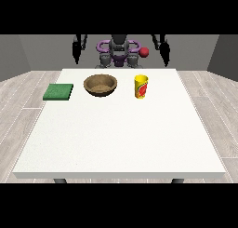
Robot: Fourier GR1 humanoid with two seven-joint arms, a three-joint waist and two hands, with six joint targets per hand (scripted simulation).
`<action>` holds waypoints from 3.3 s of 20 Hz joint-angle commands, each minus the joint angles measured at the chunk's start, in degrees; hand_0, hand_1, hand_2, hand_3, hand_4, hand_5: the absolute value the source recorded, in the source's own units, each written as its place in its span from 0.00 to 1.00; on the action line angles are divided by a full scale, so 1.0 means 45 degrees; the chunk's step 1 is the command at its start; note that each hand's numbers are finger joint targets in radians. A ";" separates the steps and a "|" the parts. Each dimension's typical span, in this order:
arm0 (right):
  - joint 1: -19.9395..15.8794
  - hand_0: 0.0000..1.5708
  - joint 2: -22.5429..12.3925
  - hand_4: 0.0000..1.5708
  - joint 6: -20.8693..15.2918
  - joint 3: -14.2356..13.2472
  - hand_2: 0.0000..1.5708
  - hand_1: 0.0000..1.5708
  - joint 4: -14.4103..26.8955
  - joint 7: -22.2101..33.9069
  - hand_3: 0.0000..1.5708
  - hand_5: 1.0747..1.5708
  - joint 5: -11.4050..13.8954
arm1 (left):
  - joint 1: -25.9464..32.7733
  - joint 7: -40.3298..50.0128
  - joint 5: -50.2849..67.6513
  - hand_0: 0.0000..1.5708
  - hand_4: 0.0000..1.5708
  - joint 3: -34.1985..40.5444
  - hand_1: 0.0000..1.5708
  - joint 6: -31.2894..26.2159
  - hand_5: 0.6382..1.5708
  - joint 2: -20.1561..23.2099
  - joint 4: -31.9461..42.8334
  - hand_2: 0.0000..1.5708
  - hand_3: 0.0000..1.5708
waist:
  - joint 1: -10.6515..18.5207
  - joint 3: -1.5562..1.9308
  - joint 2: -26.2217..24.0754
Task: Pick the cup and pour the ball into the bowl, then pick the bowl and place it on the pad
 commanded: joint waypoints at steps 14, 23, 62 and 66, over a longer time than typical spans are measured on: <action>0.0488 0.00 -0.0003 0.00 0.0177 -0.1446 0.00 0.00 -0.0228 -0.0938 0.00 0.99 -0.1377 | 0.1175 -0.0468 0.1109 0.00 0.00 -0.3313 0.00 0.0971 0.93 -0.1152 -0.3980 0.00 0.00 | 0.0315 -0.0311 -0.1921; -0.0922 0.00 0.0466 0.00 0.0517 -0.0332 0.00 0.00 -0.0230 -0.1185 0.00 0.99 -0.1144 | -0.2075 -0.1460 0.0386 0.00 0.00 -0.1234 0.00 0.1033 0.77 -0.0285 -0.1809 0.00 0.00 | -0.0809 -0.0317 0.0623; -0.4896 0.00 -0.2788 0.00 0.3790 -0.3046 0.00 0.00 0.4447 -0.4115 0.00 0.97 -0.3034 | -0.7388 -0.9319 -0.2578 0.83 0.52 0.1739 0.83 0.5364 0.94 0.1093 0.9987 1.00 1.00 | -0.2919 -0.0322 0.4333; -0.4420 0.00 -0.3571 0.00 0.4529 -0.3778 0.00 0.00 0.5378 -0.5247 0.00 0.97 -0.3200 | -0.7096 -0.9790 -0.2825 0.85 0.55 0.1498 0.85 0.6140 0.93 0.0281 1.0365 1.00 1.00 | -0.2809 -0.0312 0.4352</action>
